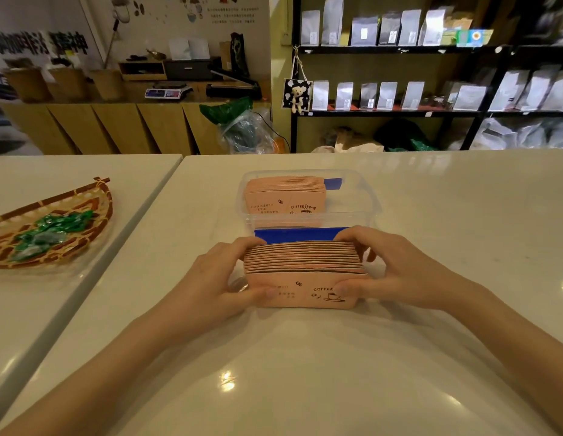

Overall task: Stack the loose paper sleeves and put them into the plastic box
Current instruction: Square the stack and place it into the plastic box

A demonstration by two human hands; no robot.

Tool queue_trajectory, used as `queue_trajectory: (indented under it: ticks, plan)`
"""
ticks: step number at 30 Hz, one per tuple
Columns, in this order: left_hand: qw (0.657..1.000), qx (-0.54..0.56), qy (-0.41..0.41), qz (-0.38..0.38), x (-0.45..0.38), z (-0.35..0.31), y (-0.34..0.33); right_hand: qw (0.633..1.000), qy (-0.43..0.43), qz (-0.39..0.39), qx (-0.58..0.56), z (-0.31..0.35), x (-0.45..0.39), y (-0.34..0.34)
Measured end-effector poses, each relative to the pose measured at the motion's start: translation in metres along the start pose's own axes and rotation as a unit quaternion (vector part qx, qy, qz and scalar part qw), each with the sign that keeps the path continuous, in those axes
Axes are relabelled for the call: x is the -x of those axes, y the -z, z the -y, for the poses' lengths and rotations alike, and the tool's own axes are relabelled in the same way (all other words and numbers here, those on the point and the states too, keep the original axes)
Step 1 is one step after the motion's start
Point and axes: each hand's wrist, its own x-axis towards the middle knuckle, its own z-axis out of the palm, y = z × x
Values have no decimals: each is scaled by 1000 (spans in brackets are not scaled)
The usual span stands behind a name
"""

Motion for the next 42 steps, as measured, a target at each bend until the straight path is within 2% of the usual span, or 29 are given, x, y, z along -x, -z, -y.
queue_trajectory:
  ticks: [5, 11, 15, 22, 27, 35, 42]
  plan:
    - [994, -81, -64, -26, 0, 2, 2, 998, 37, -21, 48, 2, 2, -1]
    - [974, -184, -132, -6, -9, 1, 13, 987, 72, -9, 143, 13, 2, 8]
    - [980, -167, -105, 23, -21, -14, 36, 984, 74, -4, 161, 25, -8, 26]
    - [972, -214, -97, -6, -65, -43, 83, 983, 91, -74, 144, 42, -45, 65]
    - [963, -268, -35, -15, -98, -41, 93, 979, 81, -103, 153, 35, -78, 77]
    - [957, -287, 18, 32, -124, -23, 82, 987, 25, -57, 145, 7, -109, 68]
    - [938, -333, 30, 95, -133, -3, 68, 979, 15, 15, 200, -2, -118, 54]
